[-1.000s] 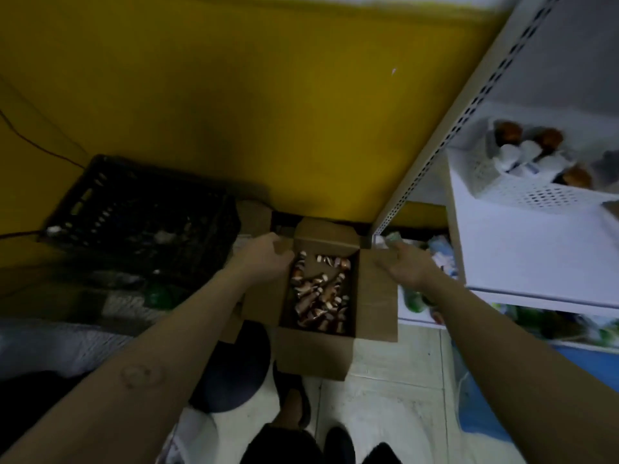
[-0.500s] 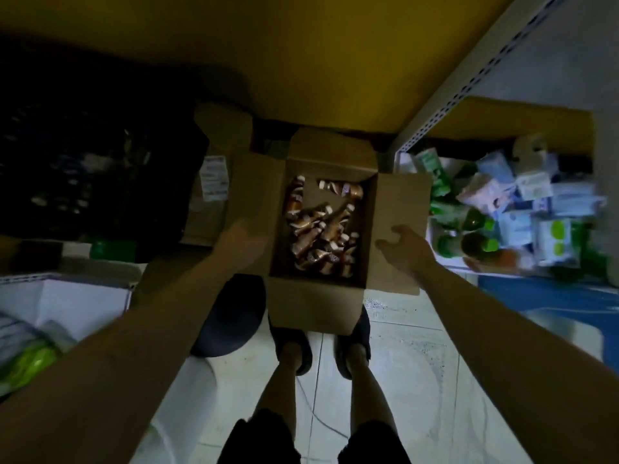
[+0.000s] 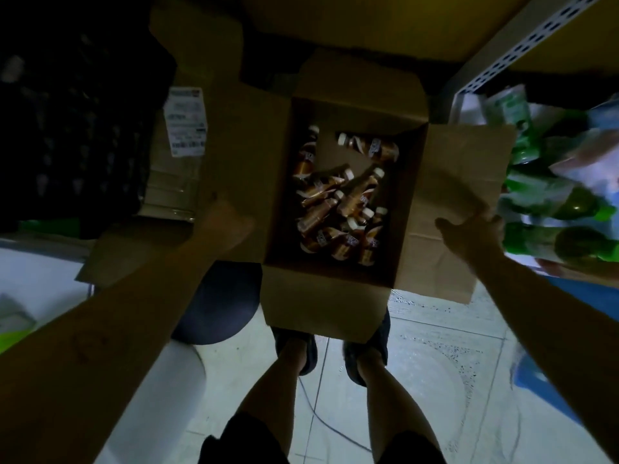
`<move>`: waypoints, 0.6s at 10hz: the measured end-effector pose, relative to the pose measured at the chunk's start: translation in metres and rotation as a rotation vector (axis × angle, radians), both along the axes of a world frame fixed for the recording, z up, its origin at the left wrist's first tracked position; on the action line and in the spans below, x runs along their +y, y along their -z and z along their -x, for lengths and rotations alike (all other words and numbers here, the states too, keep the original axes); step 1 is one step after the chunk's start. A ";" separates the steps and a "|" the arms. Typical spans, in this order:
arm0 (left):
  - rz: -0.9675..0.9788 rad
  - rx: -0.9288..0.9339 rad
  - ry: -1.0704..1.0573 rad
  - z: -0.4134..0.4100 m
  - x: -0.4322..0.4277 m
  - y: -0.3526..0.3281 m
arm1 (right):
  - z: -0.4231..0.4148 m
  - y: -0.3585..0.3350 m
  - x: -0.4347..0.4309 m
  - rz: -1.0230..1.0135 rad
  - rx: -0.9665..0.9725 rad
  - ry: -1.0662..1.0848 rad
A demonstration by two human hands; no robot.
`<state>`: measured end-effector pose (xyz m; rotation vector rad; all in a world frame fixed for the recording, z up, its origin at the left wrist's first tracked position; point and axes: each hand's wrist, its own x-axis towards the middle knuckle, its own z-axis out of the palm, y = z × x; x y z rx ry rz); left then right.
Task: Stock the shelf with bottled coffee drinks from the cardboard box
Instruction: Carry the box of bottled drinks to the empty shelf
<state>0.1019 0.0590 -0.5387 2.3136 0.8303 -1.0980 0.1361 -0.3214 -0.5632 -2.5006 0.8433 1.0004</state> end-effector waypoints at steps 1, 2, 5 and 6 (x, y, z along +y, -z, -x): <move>-0.070 0.042 0.028 -0.004 0.009 0.023 | -0.001 0.028 -0.017 0.047 -0.044 0.103; -0.160 0.028 -0.044 -0.008 0.015 0.038 | 0.005 0.046 -0.031 0.029 -0.053 0.233; -0.059 -0.305 -0.298 0.009 0.022 0.029 | 0.022 0.029 -0.032 -0.184 -0.159 0.438; -0.014 -0.246 -0.204 0.006 -0.002 0.013 | 0.025 0.004 -0.006 -0.089 -0.183 0.298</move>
